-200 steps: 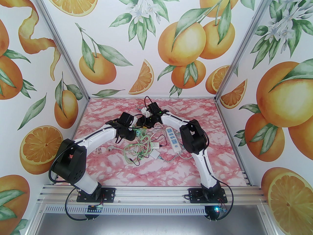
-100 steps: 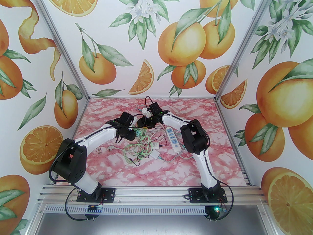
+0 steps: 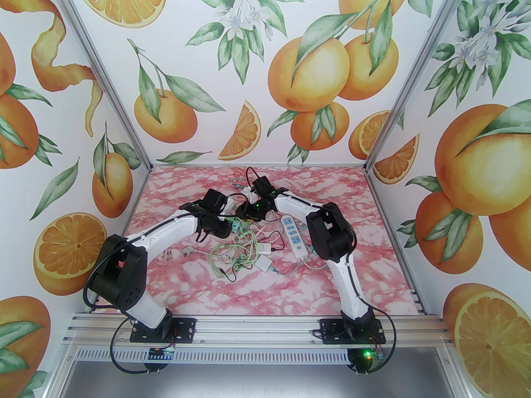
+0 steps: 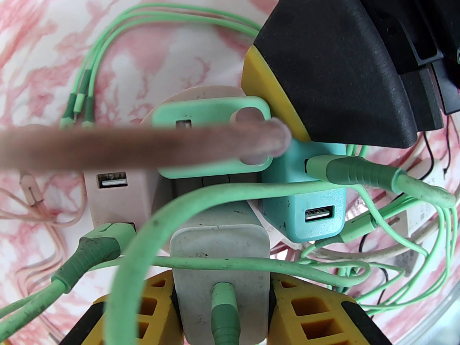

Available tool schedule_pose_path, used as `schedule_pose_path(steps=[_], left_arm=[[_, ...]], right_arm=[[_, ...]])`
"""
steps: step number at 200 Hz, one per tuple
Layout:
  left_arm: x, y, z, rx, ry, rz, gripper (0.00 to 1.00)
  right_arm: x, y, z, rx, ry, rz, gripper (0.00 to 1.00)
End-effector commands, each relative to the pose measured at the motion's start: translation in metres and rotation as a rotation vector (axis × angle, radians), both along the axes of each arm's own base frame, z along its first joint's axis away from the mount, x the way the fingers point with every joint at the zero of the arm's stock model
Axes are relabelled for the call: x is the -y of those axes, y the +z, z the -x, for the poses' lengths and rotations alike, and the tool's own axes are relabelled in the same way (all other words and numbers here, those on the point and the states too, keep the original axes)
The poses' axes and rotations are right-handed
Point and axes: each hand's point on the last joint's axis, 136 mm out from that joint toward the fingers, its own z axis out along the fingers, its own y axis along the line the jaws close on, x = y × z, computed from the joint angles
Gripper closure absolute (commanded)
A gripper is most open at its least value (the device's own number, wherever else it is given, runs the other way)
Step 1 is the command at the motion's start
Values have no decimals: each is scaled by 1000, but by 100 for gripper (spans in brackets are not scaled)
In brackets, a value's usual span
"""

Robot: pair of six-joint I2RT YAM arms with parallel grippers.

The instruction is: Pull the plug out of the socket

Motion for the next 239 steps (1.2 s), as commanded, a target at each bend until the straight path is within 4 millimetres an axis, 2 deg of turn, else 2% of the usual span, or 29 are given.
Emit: schedule_pose_path(steps=[1,14,21,37,54,58,66,89,113,144,186,195,199,226,239], left_arm=[[9,13,-17,90,-34,37,61],[6,11,-21,91,-34,14,62],[6,10,-24,94,-33,5,62],[7,11,-30,101,-32,5,63],[11,12,-34,100,-34,29,64],[11,12,-35,100,-32,32,64],[12,11,-37,98,-30,36,64],[16,8,-36,79,-35,58,64],[18,8,-33,76,-38,78,64],[18,9,-31,75,-39,83,64],[18,23,-33,106,-28,101,64],[19,28,-33,114,-24,111,67],[20,30,-33,117,-24,116,71],[21,46,-32,141,-13,147,72],[22,52,-32,150,-10,159,76]], right_arm=[[11,-12,30,-118,23,18,52],[12,-8,32,-114,37,13,52],[16,-16,41,-142,48,24,52],[18,-24,47,-168,60,49,52],[17,-31,48,-170,61,70,55],[13,-26,42,-153,61,64,55],[11,-29,41,-157,63,74,57],[10,-43,40,-189,73,116,63],[7,-49,39,-184,83,141,68],[2,-60,46,-209,117,187,68],[14,-72,51,-202,123,278,69],[18,-75,51,-199,117,302,70],[18,-75,51,-198,117,310,70],[27,-81,52,-197,112,363,70],[30,-83,52,-193,111,387,70]])
